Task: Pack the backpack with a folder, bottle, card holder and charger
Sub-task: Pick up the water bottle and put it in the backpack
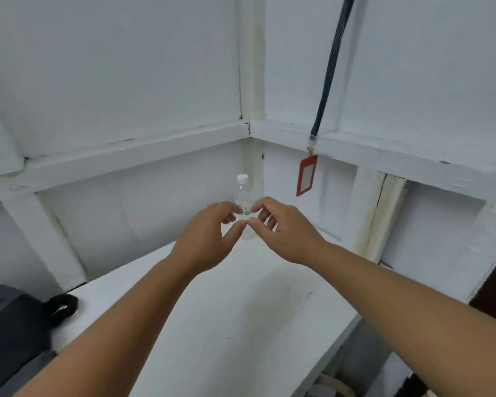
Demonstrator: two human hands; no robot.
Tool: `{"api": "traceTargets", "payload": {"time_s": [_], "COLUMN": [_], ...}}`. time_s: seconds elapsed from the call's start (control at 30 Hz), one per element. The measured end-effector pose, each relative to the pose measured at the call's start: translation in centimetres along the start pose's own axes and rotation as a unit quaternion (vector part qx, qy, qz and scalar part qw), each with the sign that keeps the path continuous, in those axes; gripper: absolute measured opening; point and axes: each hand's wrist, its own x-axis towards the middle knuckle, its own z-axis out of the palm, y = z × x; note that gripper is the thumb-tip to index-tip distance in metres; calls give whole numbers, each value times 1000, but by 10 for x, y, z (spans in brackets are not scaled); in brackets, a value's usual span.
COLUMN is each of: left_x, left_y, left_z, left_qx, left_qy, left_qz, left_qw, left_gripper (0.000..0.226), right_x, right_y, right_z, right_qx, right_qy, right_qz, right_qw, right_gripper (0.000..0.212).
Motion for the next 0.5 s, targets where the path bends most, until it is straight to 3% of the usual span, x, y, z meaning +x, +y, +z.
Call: {"api": "traceTargets", "payload": {"time_s": [0.23, 0.5], "left_x": [34, 69], "left_y": [-19, -91], "left_z": [37, 64], "left_qx": [-68, -206], "left_qy": [-46, -71], "left_qz": [-20, -189], "left_qw": [996, 957], "left_gripper": [24, 29], "right_x": [15, 77], "right_y": [36, 65], "right_z": [-12, 11], "right_qx": [3, 83], "right_qy": [8, -29], "right_qz": [83, 170], "right_qw": [997, 981], "right_gripper": [24, 34]}}
